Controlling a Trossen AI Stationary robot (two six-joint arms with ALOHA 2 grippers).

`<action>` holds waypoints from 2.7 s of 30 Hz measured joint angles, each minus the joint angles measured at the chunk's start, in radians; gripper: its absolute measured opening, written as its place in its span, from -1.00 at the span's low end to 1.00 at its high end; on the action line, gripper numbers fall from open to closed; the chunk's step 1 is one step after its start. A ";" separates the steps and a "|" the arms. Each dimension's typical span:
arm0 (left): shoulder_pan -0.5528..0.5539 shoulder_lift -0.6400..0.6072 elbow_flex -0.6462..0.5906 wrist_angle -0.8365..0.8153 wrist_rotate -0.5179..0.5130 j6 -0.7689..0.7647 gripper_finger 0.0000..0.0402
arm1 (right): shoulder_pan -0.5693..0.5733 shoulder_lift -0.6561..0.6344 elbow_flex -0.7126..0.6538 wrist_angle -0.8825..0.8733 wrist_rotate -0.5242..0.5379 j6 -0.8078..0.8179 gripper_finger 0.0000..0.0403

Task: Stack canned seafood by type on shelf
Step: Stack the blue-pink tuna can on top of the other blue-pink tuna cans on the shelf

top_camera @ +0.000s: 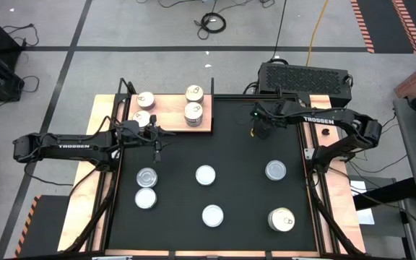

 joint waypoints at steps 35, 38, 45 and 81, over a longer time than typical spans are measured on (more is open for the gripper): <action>0.000 0.000 0.000 0.000 0.000 0.002 -0.39 | 0.050 0.340 0.003 0.029 0.213 -0.009 -0.08; 0.000 0.000 0.000 0.000 0.000 0.002 -0.39 | 0.069 0.343 0.001 0.026 0.239 -0.009 -0.33; 0.000 0.000 0.000 0.000 0.000 0.002 -0.39 | 0.103 0.339 0.003 0.009 0.243 -0.015 -0.94; 0.000 0.000 0.000 0.000 0.000 0.002 -0.39 | 0.292 0.297 0.215 -0.321 0.227 0.181 -1.00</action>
